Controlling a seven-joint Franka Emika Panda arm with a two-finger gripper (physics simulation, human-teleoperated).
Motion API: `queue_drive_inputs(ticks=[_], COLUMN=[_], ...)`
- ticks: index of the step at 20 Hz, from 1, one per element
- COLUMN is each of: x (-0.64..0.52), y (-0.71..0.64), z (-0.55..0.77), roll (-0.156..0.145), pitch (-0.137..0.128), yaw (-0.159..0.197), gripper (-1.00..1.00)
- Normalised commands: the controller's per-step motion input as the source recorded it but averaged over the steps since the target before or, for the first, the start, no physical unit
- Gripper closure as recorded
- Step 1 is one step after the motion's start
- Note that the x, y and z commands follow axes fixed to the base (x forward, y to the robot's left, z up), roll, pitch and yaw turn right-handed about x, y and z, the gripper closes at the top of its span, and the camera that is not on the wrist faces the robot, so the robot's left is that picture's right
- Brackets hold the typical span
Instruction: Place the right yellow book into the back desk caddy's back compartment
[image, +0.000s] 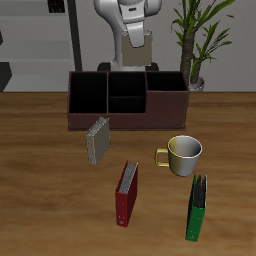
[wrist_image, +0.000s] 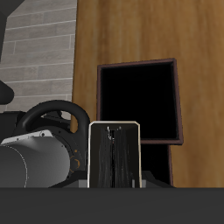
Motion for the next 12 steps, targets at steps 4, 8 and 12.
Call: queue_drive_inputs(ticks=[4,8,12], x=[-0.07,-0.12,0.00], y=[-0.03,-0.02,-0.11], z=[-0.18,-0.04,0.04], roll=[-0.004,-0.001,-0.028], pitch=[0.049,0.002,-0.016], yaw=[0.041,0.032,-0.002], gripper=[1.00,1.00,1.00])
